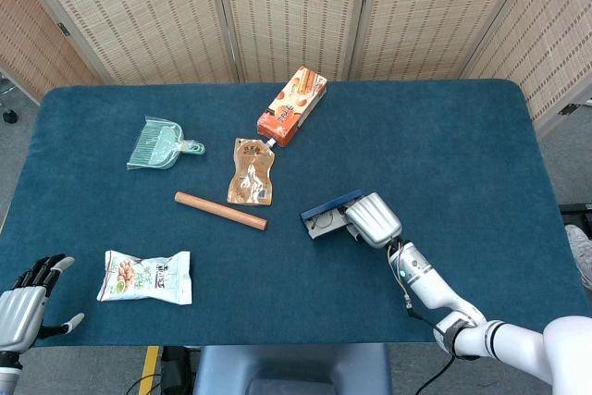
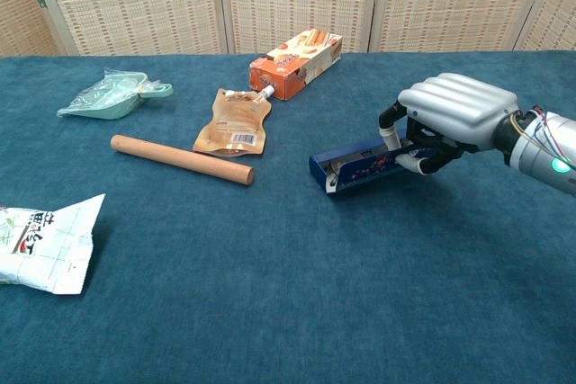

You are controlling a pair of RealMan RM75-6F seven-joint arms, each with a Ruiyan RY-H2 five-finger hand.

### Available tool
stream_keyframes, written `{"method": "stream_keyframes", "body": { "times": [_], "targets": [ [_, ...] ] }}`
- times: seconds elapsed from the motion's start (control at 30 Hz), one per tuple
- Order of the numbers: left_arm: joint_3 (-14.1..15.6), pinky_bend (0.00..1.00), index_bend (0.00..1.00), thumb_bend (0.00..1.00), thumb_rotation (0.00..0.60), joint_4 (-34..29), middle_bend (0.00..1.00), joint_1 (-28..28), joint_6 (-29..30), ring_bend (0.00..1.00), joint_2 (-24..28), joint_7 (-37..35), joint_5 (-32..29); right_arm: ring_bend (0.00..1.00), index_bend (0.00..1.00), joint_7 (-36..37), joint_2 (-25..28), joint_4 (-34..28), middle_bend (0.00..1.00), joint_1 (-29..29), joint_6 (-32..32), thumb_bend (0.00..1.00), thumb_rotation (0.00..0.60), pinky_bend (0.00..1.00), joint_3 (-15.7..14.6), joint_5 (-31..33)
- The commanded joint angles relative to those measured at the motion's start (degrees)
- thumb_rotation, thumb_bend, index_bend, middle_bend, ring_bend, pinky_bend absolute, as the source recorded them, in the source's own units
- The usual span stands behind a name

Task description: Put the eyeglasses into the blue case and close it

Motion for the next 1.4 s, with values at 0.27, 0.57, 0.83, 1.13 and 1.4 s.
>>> {"method": "stream_keyframes", "body": {
  "times": [0.27,0.57,0.83,1.13,1.4],
  "targets": [
    [0.2,0.22,0.17,0.20,0.600,-0.4,0.13,0.1,-0.1,0.10,0.3,0.2,-0.2,1.00,0.59,-0.8,-2.7,2.8,0.97,3.6,-2.3,0.51,0.600,1.00,2.9,2.1],
    [0.5,0.22,0.17,0.20,0.600,-1.3,0.13,0.2,-0.5,0.10,0.9,0.0,-0.5,1.00,0.04,-7.1,-7.8,7.4,0.95,7.9,-8.2,0.51,0.600,1.00,6.0,8.5],
    [0.7,0.22,0.17,0.20,0.600,-1.5,0.13,0.8,-0.1,0.11,1.6,-0.6,-0.7,1.00,0.00,-9.5,-10.6,10.8,0.94,10.1,-10.6,0.51,0.600,1.00,7.2,12.3],
    [0.6,0.22,0.17,0.20,0.600,-1.4,0.13,0.9,0.0,0.11,1.7,-0.7,-0.8,1.00,0.00,-4.6,-5.6,4.6,0.94,8.6,-6.9,0.51,0.600,1.00,7.4,10.9],
    [0.4,0.22,0.17,0.20,0.600,-1.7,0.13,0.4,-0.6,0.11,1.4,-0.3,-0.7,1.00,0.00,-5.1,1.9,-4.6,0.94,6.4,-6.4,0.34,0.600,1.00,4.6,9.7]
  ]
}}
